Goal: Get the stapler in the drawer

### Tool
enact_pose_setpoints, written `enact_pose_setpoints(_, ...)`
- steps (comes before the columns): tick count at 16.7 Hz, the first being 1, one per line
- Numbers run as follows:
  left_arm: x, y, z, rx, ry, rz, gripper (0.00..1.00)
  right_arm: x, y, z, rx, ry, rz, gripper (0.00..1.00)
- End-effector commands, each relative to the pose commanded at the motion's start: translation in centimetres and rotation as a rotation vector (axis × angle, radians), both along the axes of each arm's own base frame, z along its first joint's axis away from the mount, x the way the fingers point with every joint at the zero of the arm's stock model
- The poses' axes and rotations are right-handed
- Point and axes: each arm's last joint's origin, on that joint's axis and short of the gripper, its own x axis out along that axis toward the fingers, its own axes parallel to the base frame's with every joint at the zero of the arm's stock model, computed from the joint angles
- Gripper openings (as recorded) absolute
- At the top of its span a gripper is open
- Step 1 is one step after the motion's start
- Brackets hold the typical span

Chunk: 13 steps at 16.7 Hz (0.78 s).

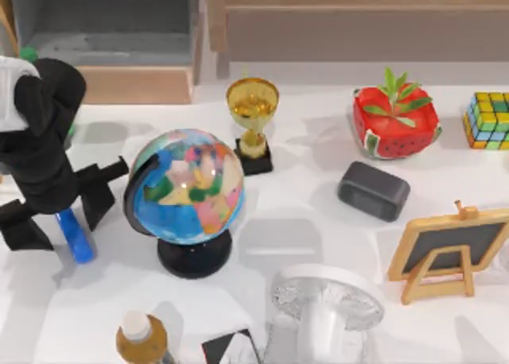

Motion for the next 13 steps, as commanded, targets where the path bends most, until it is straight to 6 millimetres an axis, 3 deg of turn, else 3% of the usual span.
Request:
enact_pose_setpoints(2,0.0,0.0,0.0,0.0,0.0,0.0,0.0,0.0,0.0,0.0,0.0,0.0,0.0,1.0)
enact_pose_setpoints(9,0.0,0.0,0.0,0.0,0.0,0.0,0.0,0.0,0.0,0.0,0.0,0.0,0.0,1.0)
enact_pose_setpoints(13,0.1,0.1,1.6,0.003,-0.016,-0.004,0.0,0.0,0.0,0.0,0.0,0.0,0.0,1.0)
